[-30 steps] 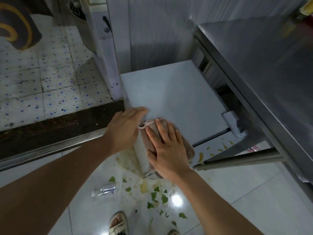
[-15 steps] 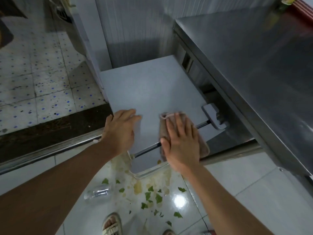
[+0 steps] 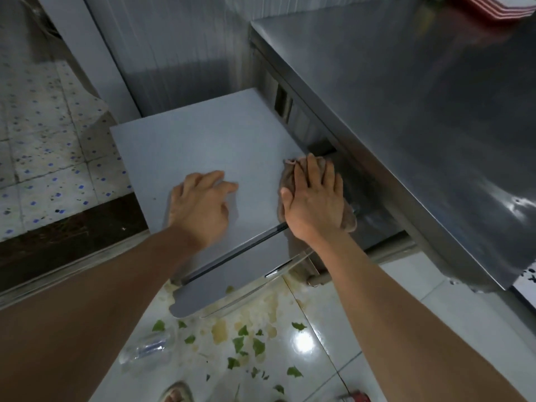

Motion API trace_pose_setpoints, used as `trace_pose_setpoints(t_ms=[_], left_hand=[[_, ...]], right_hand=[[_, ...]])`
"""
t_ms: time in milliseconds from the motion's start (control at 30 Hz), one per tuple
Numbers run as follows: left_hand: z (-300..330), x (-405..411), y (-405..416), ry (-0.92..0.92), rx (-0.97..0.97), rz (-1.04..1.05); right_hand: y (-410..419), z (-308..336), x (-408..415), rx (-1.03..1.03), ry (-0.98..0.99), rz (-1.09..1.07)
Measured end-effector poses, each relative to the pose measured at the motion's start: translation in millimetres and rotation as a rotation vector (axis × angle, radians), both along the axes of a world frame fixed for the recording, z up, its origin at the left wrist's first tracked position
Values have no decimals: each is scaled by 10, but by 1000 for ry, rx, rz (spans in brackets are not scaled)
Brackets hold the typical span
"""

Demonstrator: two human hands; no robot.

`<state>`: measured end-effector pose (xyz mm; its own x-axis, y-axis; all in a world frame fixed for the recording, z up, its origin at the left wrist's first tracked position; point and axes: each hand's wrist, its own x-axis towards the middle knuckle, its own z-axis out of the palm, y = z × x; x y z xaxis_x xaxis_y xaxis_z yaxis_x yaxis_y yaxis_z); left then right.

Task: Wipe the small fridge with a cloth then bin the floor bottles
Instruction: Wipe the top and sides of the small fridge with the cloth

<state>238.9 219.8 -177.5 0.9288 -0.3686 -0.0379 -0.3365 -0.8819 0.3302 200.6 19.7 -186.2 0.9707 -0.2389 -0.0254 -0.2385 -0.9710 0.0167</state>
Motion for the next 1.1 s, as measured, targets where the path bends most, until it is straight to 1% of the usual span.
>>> trace_pose_setpoints(t_ms=[67, 133, 233, 333, 433, 600, 667, 733, 833, 900, 1000, 1100], left_hand=[[-15, -3, -14, -6, -11, 16], [-24, -20, 4, -12, -37, 28], [-40, -45, 36, -45, -66, 14], [-55, -53, 47, -66, -82, 7], [-62, -46, 49, -69, -105, 16], [-85, -72, 31, -89, -126, 37], [-79, -75, 25, -86, -122, 43], [-43, -58, 55, -71, -99, 23], [4, -43, 147, -30, 7, -70], [39, -74, 249, -34, 39, -93], [82, -189, 479, -102, 30, -25], [92, -306, 698, -75, 24, 57]], right_hand=[[-52, 40, 101, 6, 14, -6], [-98, 49, 27, 7, 6, -7], [-142, 1, -300, 11, -59, -16], [-175, -60, -593, 62, -151, -39], [-182, -103, -694, 98, -194, -38], [-311, -21, -216, 60, -79, 9], [-364, 14, -96, 64, -71, 13], [-378, -18, -206, 59, -85, 4], [-344, -99, -543, 73, -132, -51], [-344, -111, -614, 68, -154, -41], [-233, -91, -561, 36, -118, -8], [198, -97, -607, 56, -76, 85]])
